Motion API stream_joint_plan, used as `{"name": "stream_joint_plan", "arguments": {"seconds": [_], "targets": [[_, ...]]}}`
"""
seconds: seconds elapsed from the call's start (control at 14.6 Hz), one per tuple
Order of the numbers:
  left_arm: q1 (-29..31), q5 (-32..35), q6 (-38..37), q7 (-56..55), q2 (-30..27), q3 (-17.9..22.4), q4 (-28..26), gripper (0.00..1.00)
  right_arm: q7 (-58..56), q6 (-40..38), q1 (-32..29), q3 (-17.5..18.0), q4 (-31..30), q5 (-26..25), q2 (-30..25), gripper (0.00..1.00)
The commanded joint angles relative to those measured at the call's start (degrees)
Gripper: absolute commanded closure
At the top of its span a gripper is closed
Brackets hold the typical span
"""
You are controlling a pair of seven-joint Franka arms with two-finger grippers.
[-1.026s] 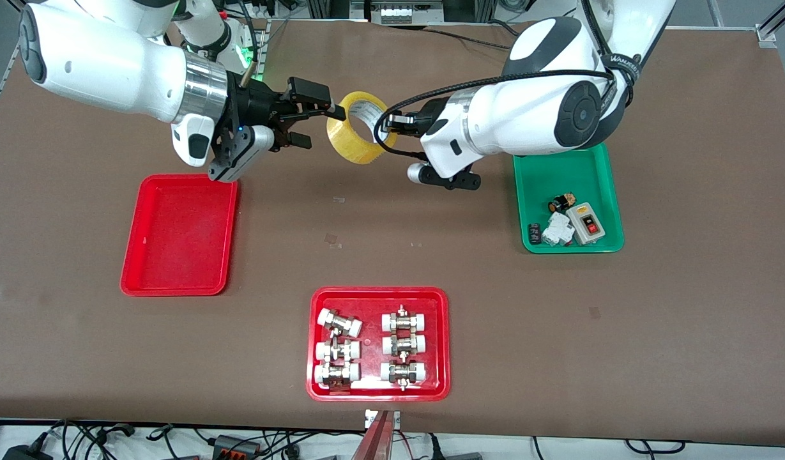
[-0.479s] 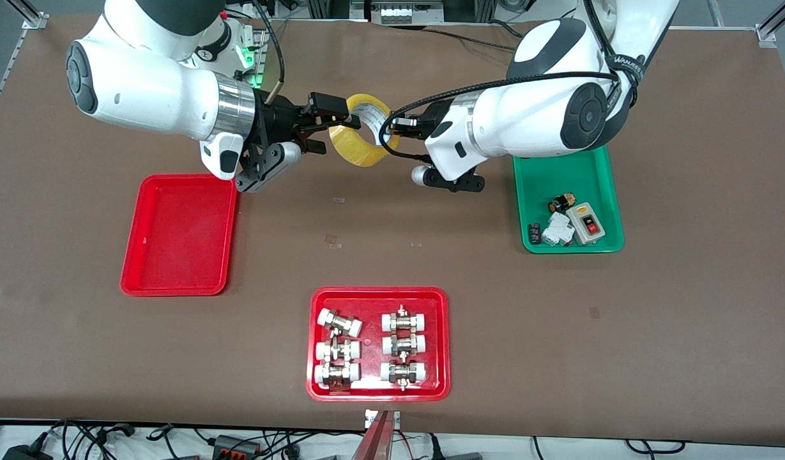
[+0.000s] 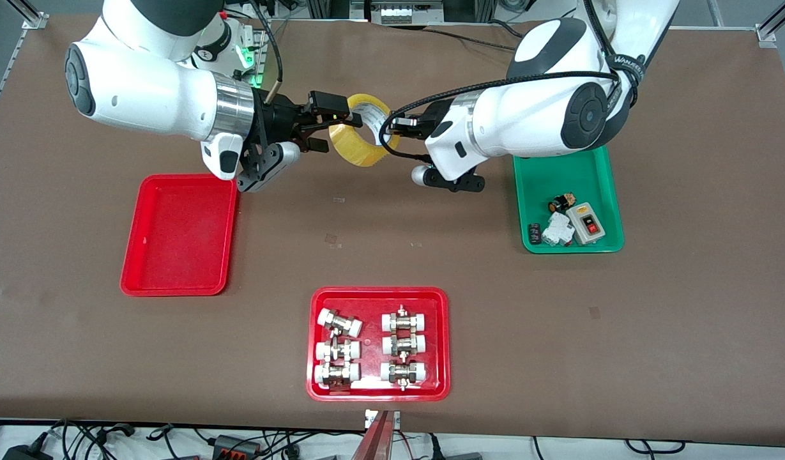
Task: Left arm passes tape to right arm into tray
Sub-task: 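Carry the tape with the left gripper while the right gripper approaches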
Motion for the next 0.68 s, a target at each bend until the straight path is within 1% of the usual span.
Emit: {"name": "stream_joint_plan", "arguments": {"seconds": [0.0, 0.41, 0.62], "targets": [[0.4, -1.0, -1.3, 0.0, 0.3, -0.3, 1.8, 1.0, 0.7, -0.6, -0.2, -0.2, 1.0, 3.6, 2.0, 0.0], [0.5, -1.0, -1.3, 0.0, 0.3, -0.3, 1.8, 1.0, 0.5, -1.2, -0.6, -0.3, 1.1, 4.0, 2.0, 0.0], [0.5, -1.0, -1.3, 0.0, 0.3, -0.3, 1.8, 1.0, 0.2, -2.2, -1.3, -0.7, 1.2, 6.7, 1.9, 0.0]]}}
